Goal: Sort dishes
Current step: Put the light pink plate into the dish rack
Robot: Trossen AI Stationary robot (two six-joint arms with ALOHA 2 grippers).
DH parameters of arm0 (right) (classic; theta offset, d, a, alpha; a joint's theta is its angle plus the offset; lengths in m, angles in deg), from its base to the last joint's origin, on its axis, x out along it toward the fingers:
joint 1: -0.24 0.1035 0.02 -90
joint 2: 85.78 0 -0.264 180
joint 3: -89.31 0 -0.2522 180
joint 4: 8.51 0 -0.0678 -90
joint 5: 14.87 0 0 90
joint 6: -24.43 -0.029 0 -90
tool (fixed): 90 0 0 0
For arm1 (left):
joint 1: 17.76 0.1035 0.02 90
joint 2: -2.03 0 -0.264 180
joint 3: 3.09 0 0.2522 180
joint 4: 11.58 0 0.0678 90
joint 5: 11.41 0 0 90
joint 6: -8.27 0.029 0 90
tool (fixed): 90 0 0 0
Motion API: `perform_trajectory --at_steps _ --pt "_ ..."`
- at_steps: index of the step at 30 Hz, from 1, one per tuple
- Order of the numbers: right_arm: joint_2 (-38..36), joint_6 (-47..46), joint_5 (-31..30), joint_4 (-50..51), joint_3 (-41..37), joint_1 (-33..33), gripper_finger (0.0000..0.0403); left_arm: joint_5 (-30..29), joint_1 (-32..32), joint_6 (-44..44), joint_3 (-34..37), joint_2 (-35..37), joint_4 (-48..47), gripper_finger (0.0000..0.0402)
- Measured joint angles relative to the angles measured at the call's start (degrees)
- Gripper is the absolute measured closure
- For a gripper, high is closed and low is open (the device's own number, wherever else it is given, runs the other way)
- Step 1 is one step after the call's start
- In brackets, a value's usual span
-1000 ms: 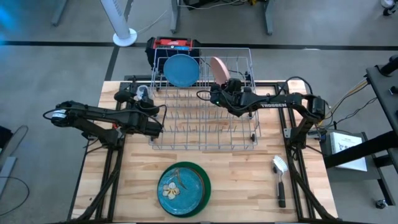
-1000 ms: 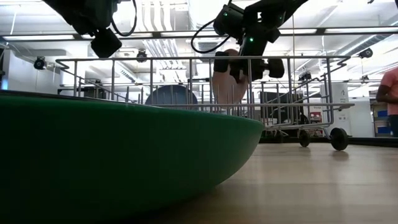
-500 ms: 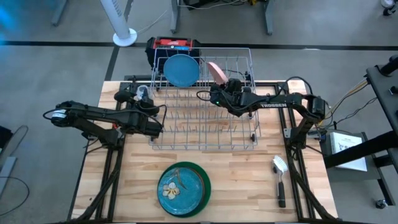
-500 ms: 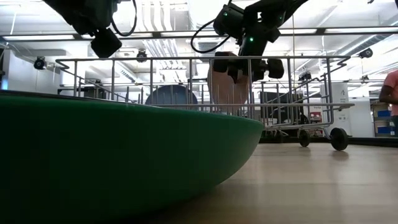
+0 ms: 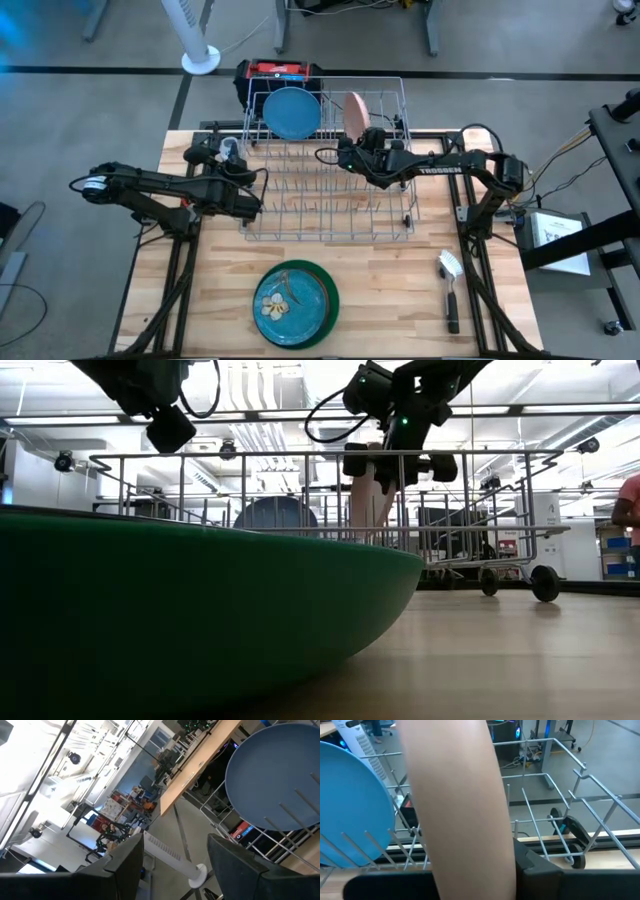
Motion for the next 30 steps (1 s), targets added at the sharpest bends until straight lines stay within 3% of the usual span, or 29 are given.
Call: perform_trajectory --at_steps 6,13,19,25,30 --pt "-1.5 -0.7 0.1 -0.2 0.0 0.4 0.0356 0.0 0.0 0.0 0.0 0.0 0.0 0.0193" --pt "-3.4 0.2 0.5 -0.2 0.4 1.4 0.0372 0.0 0.0 0.0 0.0 0.0 0.1 0.0193" --pt "-5.9 6.8 3.9 0.3 3.0 2.0 0.0368 0.1 0.0 0.0 0.0 0.0 0.1 0.0193" --pt "-12.3 21.5 16.5 0.5 4.0 -1.6 0.0376 0.1 0.0 0.0 0.0 0.0 0.2 0.0193" --pt "-18.9 36.4 37.5 0.1 4.0 -9.4 0.0376 0.0 0.0 3.1 0.0 0.0 0.2 0.0193"
